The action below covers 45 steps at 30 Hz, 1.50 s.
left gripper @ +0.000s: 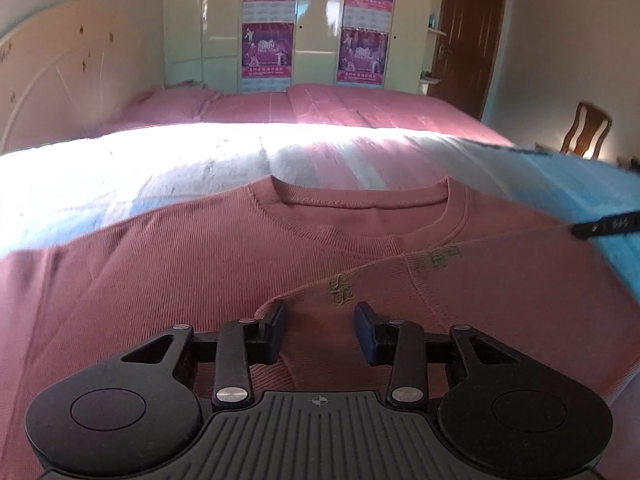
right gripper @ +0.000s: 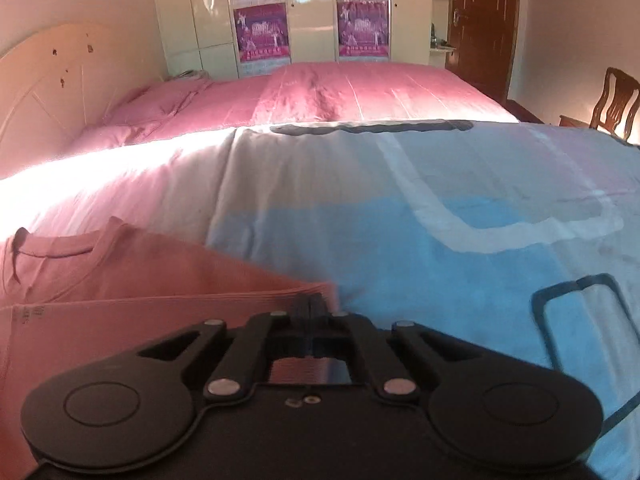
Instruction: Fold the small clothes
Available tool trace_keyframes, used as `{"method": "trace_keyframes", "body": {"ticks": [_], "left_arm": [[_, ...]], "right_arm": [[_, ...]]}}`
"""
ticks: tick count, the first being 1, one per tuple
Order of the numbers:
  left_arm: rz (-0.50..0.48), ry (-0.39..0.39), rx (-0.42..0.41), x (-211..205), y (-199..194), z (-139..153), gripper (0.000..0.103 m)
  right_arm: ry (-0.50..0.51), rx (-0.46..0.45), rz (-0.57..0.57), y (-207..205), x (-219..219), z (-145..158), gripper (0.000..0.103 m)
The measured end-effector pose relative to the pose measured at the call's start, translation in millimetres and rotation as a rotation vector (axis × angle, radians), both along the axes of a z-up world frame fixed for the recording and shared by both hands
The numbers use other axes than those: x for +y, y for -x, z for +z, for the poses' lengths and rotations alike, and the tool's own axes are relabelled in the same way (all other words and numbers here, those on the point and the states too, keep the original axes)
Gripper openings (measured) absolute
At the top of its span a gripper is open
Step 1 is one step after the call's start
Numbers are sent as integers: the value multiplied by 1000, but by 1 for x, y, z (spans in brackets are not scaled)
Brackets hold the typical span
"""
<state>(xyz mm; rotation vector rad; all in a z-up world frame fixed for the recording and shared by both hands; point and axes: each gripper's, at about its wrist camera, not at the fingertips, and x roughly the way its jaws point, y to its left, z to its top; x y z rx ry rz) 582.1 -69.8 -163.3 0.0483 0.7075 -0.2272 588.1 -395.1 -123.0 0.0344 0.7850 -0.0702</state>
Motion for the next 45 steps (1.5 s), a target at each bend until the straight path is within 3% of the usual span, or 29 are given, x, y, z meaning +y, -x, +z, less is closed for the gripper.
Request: {"method": "trace_keyframes", "body": {"ticks": [4, 6, 9, 14, 17, 19, 24, 27, 31, 34, 37, 39, 42, 44, 45], "left_arm": [[-45, -6, -31, -25, 18, 11, 39], [-102, -12, -51, -46, 38, 15, 40], [-147, -17, -49, -68, 63, 13, 40], [-127, -5, -18, -63, 92, 3, 41], [-75, -40, -56, -38, 102, 11, 41], [-42, -43, -17, -20, 97, 6, 41], [-17, -24, -21, -12, 96, 4, 41], [19, 15, -9, 0, 99, -1, 41], [3, 76, -30, 9, 103, 3, 41], [12, 121, -44, 20, 105, 3, 41], [40, 72, -1, 23, 96, -2, 41], [35, 95, 4, 26, 93, -3, 41], [36, 99, 6, 31, 92, -1, 41], [27, 92, 11, 33, 92, -3, 41], [18, 81, 9, 33, 94, -3, 41]], "right_arm": [[14, 14, 15, 11, 9, 0, 11], [-9, 22, 22, 19, 12, 2, 28], [-9, 37, 71, 47, 24, 7, 42], [97, 18, 113, 108, 45, 5, 41], [143, 15, 91, 131, 43, 5, 40], [155, 7, 72, 141, 45, 11, 40], [120, -9, 128, 144, 69, 12, 42], [139, 15, 93, 138, 66, 8, 37], [151, -38, 54, 143, 64, 20, 35], [208, 22, 19, 139, 61, 7, 35], [170, -32, -27, 146, 60, 17, 26], [133, -63, 27, 150, 66, 19, 15], [136, 21, -8, 140, 59, 2, 13], [107, 17, -63, 138, 49, 5, 8], [107, 12, -73, 138, 49, 8, 11]]}}
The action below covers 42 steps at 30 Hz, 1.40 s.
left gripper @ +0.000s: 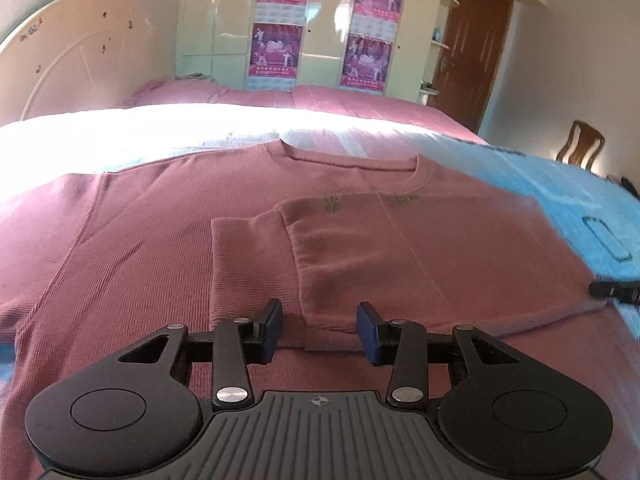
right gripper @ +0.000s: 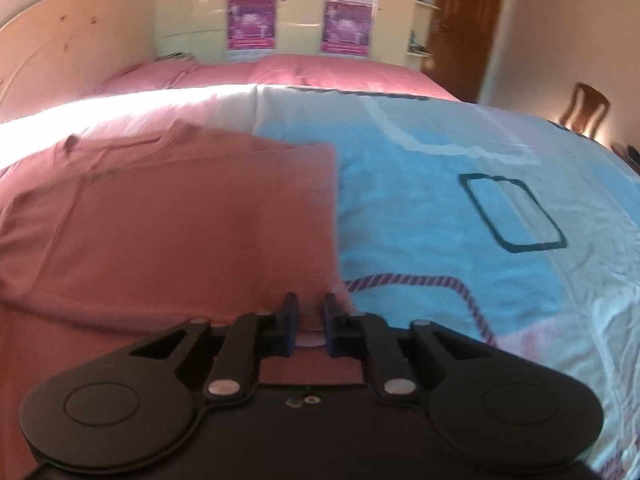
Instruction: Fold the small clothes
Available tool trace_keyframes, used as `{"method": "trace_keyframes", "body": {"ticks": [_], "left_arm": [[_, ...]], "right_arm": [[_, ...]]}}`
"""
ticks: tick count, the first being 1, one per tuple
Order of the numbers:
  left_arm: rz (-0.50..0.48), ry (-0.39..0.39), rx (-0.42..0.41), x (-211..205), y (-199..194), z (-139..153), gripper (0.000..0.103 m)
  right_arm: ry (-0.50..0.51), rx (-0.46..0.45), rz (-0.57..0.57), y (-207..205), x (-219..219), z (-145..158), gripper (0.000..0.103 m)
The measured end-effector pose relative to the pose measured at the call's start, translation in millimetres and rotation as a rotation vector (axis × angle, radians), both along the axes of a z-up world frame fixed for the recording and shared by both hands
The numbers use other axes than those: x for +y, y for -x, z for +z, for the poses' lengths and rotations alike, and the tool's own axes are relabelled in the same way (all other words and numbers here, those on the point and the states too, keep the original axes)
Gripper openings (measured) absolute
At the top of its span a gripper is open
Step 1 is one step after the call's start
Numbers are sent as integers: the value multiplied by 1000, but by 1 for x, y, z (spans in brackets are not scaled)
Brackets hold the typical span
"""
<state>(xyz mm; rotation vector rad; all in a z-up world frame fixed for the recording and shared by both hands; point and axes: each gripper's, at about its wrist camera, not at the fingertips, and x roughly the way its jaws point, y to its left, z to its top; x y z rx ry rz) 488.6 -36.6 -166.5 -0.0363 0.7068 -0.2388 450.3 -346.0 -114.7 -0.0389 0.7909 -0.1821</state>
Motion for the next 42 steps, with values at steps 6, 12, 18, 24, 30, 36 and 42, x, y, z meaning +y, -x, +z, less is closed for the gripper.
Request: {"method": "trace_keyframes", "body": {"ticks": [6, 12, 18, 24, 30, 36, 42], "left_arm": [[25, 5, -11, 12, 2, 8, 43], [281, -32, -54, 105, 32, 21, 88], [700, 155, -35, 267, 72, 13, 54], [980, 388, -66, 388, 92, -7, 45], [989, 535, -136, 434, 79, -20, 45], [1039, 684, -188, 468, 69, -43, 42], [953, 539, -134, 466, 34, -31, 12]], "right_arm": [[-5, 39, -2, -14, 6, 3, 26], [-90, -59, 4, -14, 26, 20, 62], [-148, -60, 66, -27, 65, 16, 41], [-151, -25, 107, -36, 109, 10, 42], [-132, -30, 92, -43, 125, 12, 42], [-124, -40, 73, -49, 131, 18, 42], [-128, -38, 43, -51, 124, 25, 42]]}}
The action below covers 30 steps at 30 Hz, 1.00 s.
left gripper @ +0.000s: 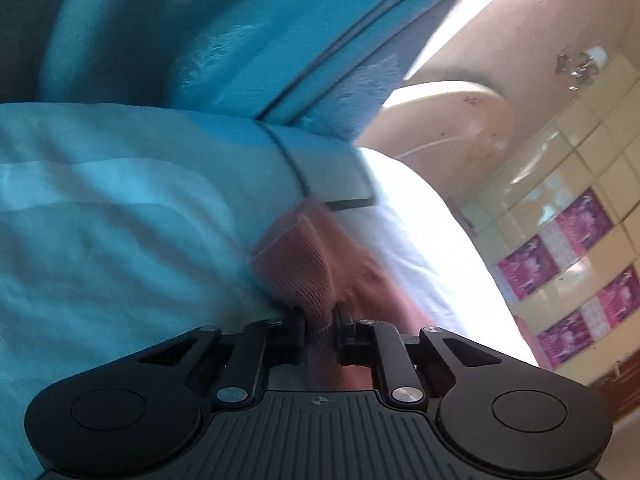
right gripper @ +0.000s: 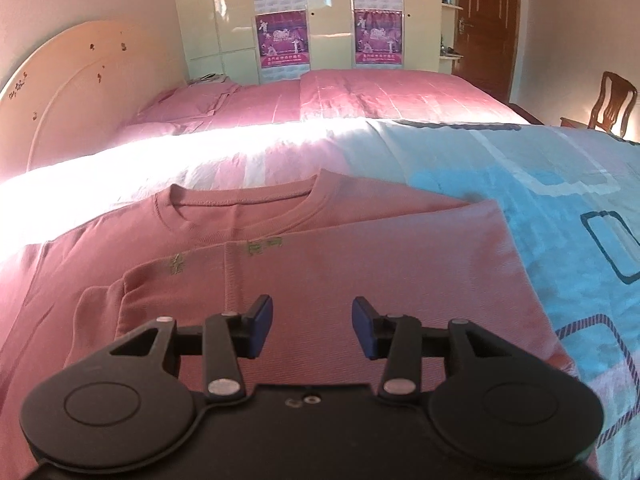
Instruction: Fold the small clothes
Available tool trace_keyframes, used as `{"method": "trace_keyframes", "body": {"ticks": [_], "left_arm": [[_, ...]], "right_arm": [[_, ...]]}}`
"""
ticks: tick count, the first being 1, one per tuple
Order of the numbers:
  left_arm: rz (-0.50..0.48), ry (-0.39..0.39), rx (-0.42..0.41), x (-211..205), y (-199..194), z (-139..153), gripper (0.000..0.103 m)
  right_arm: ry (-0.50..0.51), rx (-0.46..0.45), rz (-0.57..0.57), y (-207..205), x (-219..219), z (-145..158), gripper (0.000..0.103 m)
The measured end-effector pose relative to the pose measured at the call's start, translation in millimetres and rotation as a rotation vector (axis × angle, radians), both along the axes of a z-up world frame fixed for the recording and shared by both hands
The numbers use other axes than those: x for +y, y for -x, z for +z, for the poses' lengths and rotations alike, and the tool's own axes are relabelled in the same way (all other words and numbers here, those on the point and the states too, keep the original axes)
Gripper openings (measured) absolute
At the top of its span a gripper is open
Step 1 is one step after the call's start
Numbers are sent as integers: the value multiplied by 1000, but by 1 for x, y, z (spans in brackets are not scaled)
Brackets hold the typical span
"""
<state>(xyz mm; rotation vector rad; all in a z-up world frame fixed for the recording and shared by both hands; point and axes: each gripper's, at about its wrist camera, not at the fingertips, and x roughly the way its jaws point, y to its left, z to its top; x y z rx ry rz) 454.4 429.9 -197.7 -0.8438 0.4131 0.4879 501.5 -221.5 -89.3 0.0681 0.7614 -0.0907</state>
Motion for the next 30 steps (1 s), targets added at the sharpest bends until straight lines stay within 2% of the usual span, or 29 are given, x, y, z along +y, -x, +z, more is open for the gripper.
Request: {"method": "trace_keyframes", "body": {"ticks": [5, 8, 12, 15, 18, 20, 22, 24, 26, 27, 28, 30], "left_arm": [[-206, -111, -64, -63, -28, 29, 12], [-358, -165, -84, -125, -50, 43, 12], [-571, -190, -84, -215, -86, 45, 12], [-701, -262, -72, -283, -102, 51, 12], [-780, -369, -26, -344, -115, 54, 12], [-828, -402, 16, -374, -125, 53, 12], [-880, -473, 63, -405, -134, 53, 12], [-927, -511, 100, -434, -139, 54, 12], [-985, -525, 162, -459, -144, 43, 12], [-995, -534, 170, -470, -143, 41, 16], [-1003, -562, 159, -475, -144, 40, 24], [-1047, -574, 126, -485, -142, 47, 60]], "right_arm": [[9, -8, -20, 5, -9, 4, 42], [0, -10, -29, 9, -14, 3, 42], [-33, -12, -38, 14, -18, 2, 42], [-57, -15, -34, 16, -19, 1, 42], [-108, -14, -53, 17, -24, -1, 42], [-157, -15, -67, 17, -27, 0, 42], [-197, -16, -63, 18, -28, 1, 42], [-221, -15, -54, 18, -29, 2, 42], [-265, -4, -56, 18, -32, 0, 42], [-289, 3, -60, 17, -34, -1, 43], [-319, 11, -66, 17, -37, -2, 45], [-375, 18, -65, 17, -40, -5, 52]]}}
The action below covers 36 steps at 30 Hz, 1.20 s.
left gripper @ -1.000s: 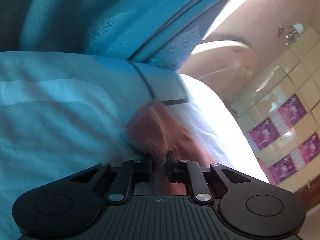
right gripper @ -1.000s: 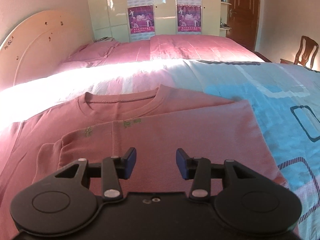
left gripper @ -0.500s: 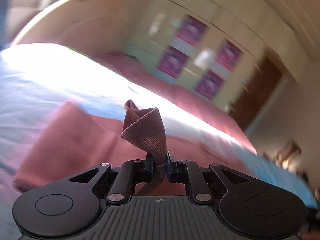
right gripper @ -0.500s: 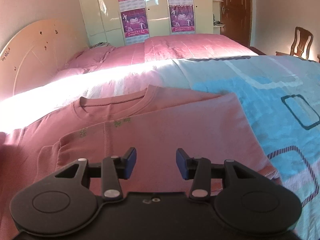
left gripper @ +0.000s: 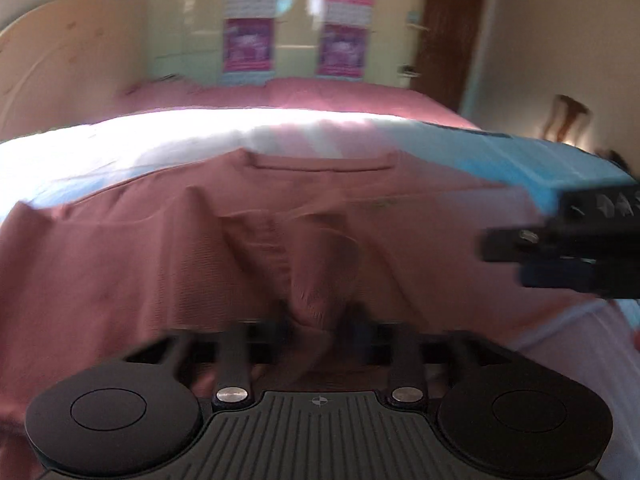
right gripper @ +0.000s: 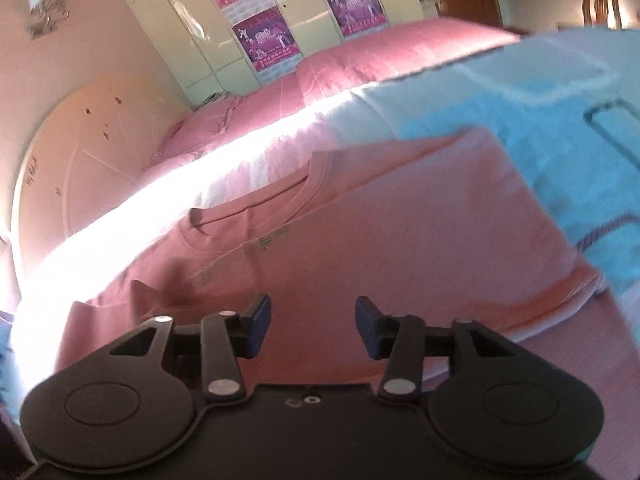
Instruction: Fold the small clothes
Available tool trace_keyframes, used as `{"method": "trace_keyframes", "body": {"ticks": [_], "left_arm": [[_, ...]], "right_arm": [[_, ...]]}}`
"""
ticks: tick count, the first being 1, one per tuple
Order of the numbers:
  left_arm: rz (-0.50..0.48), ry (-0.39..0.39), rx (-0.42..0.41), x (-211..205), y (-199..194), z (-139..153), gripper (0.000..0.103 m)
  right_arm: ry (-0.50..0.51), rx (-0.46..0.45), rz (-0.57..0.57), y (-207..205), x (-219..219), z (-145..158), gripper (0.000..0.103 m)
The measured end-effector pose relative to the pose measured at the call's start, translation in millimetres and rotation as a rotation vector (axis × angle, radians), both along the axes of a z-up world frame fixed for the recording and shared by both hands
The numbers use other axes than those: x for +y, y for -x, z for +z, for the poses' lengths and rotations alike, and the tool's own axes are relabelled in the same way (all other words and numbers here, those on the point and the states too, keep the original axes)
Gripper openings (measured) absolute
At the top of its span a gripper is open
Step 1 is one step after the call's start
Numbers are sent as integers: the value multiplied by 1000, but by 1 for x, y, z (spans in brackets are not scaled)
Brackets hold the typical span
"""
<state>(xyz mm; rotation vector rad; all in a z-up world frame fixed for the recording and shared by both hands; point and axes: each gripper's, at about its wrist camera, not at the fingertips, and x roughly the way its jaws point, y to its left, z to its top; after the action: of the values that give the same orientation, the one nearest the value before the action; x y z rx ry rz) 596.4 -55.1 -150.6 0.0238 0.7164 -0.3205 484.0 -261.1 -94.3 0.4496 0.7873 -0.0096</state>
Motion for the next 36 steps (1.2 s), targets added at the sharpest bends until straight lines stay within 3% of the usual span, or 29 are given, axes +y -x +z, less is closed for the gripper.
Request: {"method": "trace_keyframes", "body": {"ticks": [4, 7, 10, 13, 15, 17, 21, 25, 28, 30, 36], "left_arm": [[21, -2, -60, 14, 18, 22, 66], [139, 28, -90, 58, 51, 29, 66], [278, -9, -118, 112, 81, 32, 65], [371, -52, -82, 157, 97, 18, 65], [382, -53, -12, 178, 88, 4, 65], [374, -67, 4, 185, 82, -4, 65], [354, -91, -19, 181, 73, -11, 65], [346, -90, -25, 178, 62, -15, 56], [335, -94, -28, 183, 70, -21, 44], [318, -82, -32, 183, 70, -19, 14], [304, -59, -29, 181, 69, -18, 10]], "right_arm": [[-90, 10, 51, -3, 4, -6, 52], [-138, 27, 98, -7, 12, -12, 52], [-176, 52, 144, -12, 23, -19, 50], [-224, 78, 171, -17, 32, -27, 48], [-270, 100, 169, -21, 37, -35, 45], [-290, 103, 171, -28, 44, -40, 40], [-170, 79, 204, -41, 64, -33, 8], [21, -90, 251, -33, 78, 11, 6], [79, -228, 178, -21, 60, 46, 6], [135, -229, 126, -19, 43, 52, 6], [144, -149, 77, -14, 7, 35, 6]]}}
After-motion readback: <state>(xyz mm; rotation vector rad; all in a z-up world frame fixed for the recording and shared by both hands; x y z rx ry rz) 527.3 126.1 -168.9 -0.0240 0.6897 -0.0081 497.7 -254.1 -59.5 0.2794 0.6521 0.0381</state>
